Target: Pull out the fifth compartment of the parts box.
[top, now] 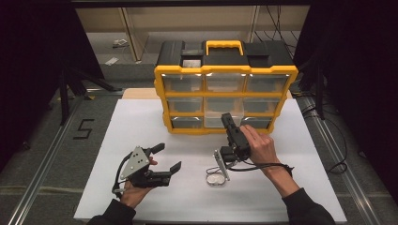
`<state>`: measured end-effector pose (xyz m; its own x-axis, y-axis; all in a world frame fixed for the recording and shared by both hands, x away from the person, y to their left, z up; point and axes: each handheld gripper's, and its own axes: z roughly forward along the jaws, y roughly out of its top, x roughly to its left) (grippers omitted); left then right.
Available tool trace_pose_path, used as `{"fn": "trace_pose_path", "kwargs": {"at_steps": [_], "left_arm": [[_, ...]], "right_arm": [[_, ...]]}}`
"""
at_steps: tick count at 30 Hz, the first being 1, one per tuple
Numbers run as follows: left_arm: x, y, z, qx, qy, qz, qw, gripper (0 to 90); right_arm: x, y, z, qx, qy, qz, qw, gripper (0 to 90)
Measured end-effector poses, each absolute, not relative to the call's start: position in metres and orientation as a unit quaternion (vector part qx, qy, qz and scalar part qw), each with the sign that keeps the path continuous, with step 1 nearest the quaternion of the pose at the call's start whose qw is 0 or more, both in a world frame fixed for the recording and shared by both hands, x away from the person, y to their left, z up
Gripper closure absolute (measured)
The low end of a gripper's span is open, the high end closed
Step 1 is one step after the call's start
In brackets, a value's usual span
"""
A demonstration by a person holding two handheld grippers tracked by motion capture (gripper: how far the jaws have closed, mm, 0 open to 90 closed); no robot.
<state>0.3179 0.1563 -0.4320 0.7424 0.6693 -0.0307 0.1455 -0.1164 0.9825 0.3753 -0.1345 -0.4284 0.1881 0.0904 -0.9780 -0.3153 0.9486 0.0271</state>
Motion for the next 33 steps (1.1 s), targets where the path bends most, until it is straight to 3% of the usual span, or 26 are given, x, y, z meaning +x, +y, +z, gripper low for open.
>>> {"fn": "trace_pose_path", "kwargs": {"at_steps": [33], "left_arm": [[0.318,0.156,-0.432,0.716,0.284,0.218,0.599,14.9]], "right_arm": [[0.361,-0.140,-0.432,-0.103,0.623,0.137,0.764,79.6]]}}
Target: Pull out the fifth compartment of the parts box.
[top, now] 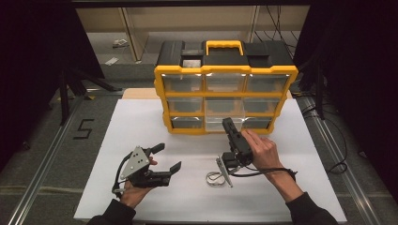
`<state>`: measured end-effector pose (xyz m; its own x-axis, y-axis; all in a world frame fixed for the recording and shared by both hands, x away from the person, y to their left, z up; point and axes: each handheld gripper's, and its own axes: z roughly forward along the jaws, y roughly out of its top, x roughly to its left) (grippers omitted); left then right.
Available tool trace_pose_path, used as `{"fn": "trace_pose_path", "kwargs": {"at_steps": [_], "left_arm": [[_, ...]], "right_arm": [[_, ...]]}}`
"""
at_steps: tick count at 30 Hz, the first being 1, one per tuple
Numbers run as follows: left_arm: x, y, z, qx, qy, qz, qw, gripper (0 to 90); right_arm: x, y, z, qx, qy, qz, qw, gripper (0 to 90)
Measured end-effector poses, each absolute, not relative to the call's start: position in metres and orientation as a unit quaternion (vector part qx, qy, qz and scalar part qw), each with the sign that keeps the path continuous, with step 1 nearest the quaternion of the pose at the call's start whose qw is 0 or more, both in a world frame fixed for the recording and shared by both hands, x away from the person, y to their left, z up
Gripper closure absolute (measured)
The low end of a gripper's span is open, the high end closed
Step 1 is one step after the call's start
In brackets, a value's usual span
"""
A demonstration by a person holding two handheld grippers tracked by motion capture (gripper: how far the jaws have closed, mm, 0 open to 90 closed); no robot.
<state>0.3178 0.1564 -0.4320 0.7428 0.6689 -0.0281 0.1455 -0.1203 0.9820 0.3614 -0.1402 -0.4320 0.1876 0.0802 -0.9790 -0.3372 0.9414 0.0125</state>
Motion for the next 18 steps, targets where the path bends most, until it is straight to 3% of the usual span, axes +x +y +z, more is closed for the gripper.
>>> {"fn": "trace_pose_path", "kwargs": {"at_steps": [18], "left_arm": [[0.3180,0.1561,-0.4320,0.716,0.285,0.217,0.599,14.9]], "right_arm": [[0.3557,-0.1418,-0.4322,-0.106,0.623,0.142,0.761,79.3]]}}
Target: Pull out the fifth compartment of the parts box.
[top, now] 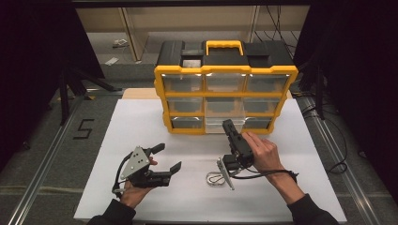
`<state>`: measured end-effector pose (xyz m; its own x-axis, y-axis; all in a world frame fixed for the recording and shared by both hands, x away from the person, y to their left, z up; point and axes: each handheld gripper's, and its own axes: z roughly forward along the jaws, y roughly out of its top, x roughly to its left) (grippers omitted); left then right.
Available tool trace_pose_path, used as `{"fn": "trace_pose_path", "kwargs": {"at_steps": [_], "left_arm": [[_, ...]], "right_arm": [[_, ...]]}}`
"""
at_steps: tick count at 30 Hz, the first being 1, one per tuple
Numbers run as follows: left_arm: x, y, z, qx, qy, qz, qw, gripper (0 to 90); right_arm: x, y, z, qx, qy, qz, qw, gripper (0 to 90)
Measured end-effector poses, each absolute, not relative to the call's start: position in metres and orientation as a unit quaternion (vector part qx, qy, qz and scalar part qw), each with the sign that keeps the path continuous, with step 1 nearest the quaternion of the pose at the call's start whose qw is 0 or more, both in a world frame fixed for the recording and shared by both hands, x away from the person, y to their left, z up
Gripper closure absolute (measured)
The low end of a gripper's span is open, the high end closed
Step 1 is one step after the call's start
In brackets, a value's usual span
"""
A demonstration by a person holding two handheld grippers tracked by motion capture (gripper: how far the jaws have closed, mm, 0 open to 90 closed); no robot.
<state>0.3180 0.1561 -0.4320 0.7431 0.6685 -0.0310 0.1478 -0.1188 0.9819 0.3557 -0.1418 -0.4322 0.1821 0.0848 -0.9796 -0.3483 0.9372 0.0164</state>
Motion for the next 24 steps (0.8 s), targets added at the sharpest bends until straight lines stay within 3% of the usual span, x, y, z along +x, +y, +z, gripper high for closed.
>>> {"fn": "trace_pose_path", "kwargs": {"at_steps": [6,12,24], "left_arm": [[0.318,0.156,-0.432,0.717,0.284,0.217,0.599,14.9],[0.318,0.156,-0.432,0.718,0.283,0.218,0.597,14.9],[0.317,0.156,-0.432,0.716,0.283,0.217,0.600,14.9]], "right_arm": [[0.355,-0.142,-0.432,-0.101,0.627,0.145,0.759,77.9],[0.350,-0.142,-0.425,-0.084,0.648,0.174,0.737,60.6],[0.335,-0.134,-0.413,-0.078,0.678,0.220,0.697,48.7]]}}
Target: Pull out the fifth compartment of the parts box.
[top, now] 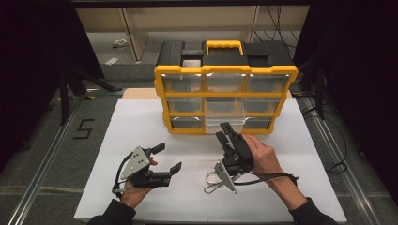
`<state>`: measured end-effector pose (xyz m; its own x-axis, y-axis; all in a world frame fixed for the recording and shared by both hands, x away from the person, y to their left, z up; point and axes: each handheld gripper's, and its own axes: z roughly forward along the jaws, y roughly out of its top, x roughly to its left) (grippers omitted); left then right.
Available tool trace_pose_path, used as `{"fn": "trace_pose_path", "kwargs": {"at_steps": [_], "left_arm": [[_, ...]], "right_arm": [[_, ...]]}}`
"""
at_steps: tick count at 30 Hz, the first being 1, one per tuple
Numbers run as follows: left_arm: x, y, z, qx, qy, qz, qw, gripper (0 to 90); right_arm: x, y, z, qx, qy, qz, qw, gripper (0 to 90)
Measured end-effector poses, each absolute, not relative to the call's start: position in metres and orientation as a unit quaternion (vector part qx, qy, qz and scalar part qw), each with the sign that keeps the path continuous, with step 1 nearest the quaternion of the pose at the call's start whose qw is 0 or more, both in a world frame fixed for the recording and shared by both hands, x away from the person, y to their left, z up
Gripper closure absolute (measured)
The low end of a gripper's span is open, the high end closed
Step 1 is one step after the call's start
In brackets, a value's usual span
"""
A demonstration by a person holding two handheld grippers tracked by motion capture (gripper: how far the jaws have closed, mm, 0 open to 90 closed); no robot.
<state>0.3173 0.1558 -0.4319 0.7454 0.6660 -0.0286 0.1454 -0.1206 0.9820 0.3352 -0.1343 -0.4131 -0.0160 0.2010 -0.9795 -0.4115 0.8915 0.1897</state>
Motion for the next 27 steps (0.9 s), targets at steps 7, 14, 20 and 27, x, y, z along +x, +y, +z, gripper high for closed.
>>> {"fn": "trace_pose_path", "kwargs": {"at_steps": [7,14,20,27], "left_arm": [[0.318,0.156,-0.432,0.716,0.284,0.216,0.600,14.9],[0.317,0.156,-0.432,0.716,0.283,0.217,0.600,14.9],[0.317,0.156,-0.432,0.716,0.282,0.217,0.601,14.9],[0.318,0.156,-0.432,0.715,0.283,0.216,0.602,14.9]], "right_arm": [[0.333,-0.134,-0.408,-0.058,0.687,0.256,0.678,35.9],[0.327,-0.133,-0.399,-0.027,0.702,0.298,0.646,27.2],[0.324,-0.134,-0.393,-0.006,0.709,0.324,0.626,25.2],[0.324,-0.138,-0.385,0.046,0.728,0.381,0.568,22.4]]}}
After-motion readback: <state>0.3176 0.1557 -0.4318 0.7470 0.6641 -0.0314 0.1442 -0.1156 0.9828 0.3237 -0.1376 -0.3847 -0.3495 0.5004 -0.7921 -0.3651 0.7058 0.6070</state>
